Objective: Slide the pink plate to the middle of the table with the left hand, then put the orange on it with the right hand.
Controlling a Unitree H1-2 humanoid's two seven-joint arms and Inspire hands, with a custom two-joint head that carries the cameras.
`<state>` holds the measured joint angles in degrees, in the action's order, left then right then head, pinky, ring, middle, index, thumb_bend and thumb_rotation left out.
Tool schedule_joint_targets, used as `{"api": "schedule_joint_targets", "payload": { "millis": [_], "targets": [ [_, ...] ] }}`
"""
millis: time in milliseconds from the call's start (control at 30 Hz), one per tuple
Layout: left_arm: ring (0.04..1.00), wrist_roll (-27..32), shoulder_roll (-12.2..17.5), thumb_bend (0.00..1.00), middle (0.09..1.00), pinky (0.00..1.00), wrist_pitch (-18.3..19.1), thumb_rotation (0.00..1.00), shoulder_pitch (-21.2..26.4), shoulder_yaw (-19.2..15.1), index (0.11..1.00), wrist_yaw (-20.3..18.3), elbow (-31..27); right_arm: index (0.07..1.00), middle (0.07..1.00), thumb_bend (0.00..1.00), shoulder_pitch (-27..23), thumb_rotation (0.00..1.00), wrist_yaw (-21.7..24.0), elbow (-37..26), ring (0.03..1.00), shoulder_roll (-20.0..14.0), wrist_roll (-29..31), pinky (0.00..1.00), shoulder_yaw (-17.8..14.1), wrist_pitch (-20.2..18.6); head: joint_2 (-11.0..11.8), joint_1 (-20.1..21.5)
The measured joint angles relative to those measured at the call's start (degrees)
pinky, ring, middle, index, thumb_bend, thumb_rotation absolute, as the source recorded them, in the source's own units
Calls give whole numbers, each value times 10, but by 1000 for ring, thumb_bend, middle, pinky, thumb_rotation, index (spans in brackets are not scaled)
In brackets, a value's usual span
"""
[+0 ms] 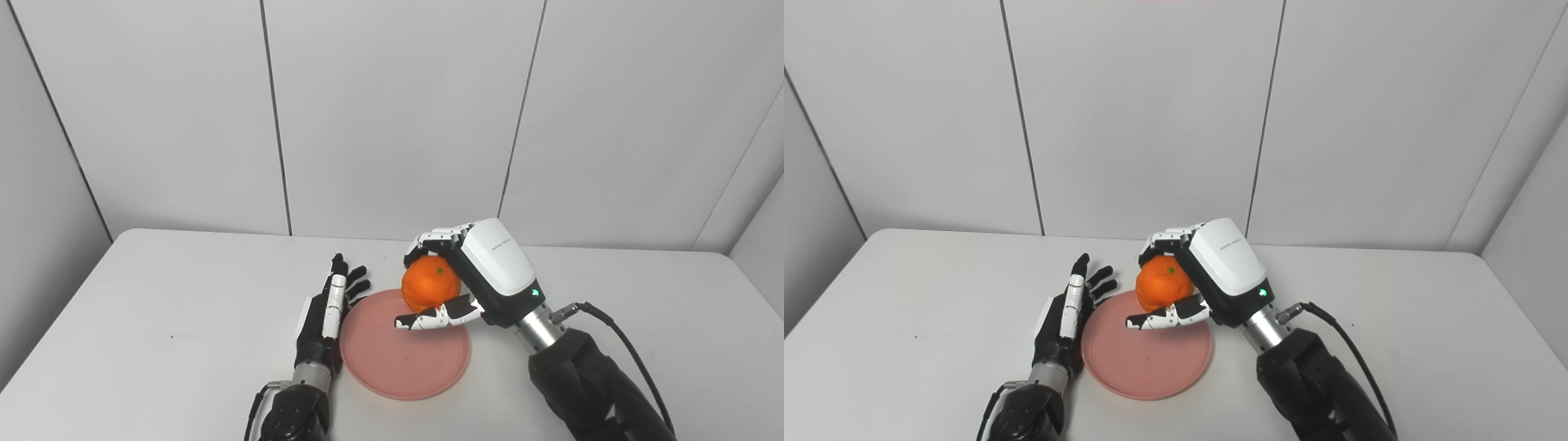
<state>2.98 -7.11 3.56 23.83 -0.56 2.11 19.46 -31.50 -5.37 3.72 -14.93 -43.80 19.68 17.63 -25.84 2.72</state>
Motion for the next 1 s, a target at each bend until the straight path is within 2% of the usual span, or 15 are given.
{"api": "schedule_joint_targets", "payload": {
  "millis": [200,433,533,1000],
  "targets": [
    [871,0,3,639,892,802,0,1000,1,0,1000,-1,2,338,321,603,0,390,13,6,240,4,-12,186,15,2,4,9],
    [866,0,3,626,898,788,-4,1000,1,0,1000,-7,4,373,360,621,-2,394,94,14,284,7,-4,229,25,-1,3,7],
    [864,0,3,627,894,789,-4,1000,1,-1,1000,-7,3,361,355,627,-4,402,110,23,274,7,-4,219,25,-3,3,5],
    [852,0,3,607,889,790,-3,1000,2,1,1000,-6,2,347,339,613,-21,380,109,141,267,10,-27,214,44,-4,6,2]
  ]
}}
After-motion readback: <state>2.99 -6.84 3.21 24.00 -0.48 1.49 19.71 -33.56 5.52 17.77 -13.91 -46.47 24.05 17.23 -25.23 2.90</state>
